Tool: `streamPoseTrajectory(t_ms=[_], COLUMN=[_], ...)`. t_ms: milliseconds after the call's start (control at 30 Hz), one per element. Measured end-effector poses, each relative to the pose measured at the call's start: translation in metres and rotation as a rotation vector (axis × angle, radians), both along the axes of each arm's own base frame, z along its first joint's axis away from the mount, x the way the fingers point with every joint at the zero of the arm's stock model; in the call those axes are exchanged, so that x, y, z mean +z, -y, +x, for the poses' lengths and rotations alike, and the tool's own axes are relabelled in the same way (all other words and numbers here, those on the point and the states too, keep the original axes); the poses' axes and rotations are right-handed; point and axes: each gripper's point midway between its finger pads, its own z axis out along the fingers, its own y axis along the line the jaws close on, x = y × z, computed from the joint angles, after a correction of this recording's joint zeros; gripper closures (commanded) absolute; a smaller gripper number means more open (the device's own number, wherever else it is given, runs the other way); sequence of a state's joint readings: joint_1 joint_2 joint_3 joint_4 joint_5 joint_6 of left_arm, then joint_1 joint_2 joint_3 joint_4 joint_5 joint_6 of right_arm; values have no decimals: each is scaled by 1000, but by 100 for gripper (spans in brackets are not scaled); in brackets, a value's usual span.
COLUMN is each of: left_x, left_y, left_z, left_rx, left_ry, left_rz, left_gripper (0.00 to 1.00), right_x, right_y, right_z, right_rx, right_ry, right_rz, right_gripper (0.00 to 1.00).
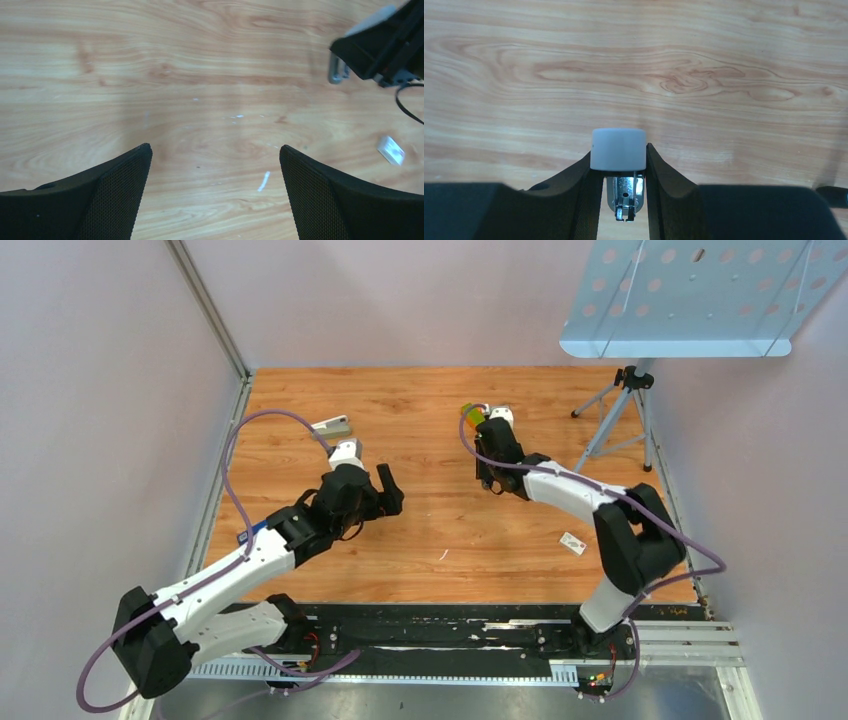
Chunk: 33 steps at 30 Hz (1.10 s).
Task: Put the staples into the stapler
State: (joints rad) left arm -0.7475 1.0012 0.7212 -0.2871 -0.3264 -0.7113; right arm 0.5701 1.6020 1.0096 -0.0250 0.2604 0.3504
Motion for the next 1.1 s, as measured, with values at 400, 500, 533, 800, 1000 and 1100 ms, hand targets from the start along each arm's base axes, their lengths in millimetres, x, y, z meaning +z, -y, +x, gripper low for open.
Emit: streamPoseTrajectory(t_ms=[400, 500, 533, 800, 1000, 1100], left_x=[-63, -81, -87, -74, -58, -59], left_y=[-77, -85, -88, -108, -143, -164], left_z=[35, 45, 49, 107, 157, 179], left_rx=[401, 453, 471, 611, 734, 801], left_ry=[-259, -324, -350, -331, -265, -254], left_rz=[-37, -67, -74, -128, -140, -135], left_gripper=[17, 18, 17, 11, 12, 17], right_x=[-55, -68, -70, -70, -50, -27], right_y=[-7, -6, -6, -7, -7, -6], right_z=[28, 28, 29, 27, 14, 2], right_rx=[9, 3, 0, -7, 18, 37], right_ry=[-151, -179, -184, -201, -217, -205], right_rz=[-92, -111, -112, -86, -62, -25], right_gripper=[76, 69, 64, 41, 27, 24])
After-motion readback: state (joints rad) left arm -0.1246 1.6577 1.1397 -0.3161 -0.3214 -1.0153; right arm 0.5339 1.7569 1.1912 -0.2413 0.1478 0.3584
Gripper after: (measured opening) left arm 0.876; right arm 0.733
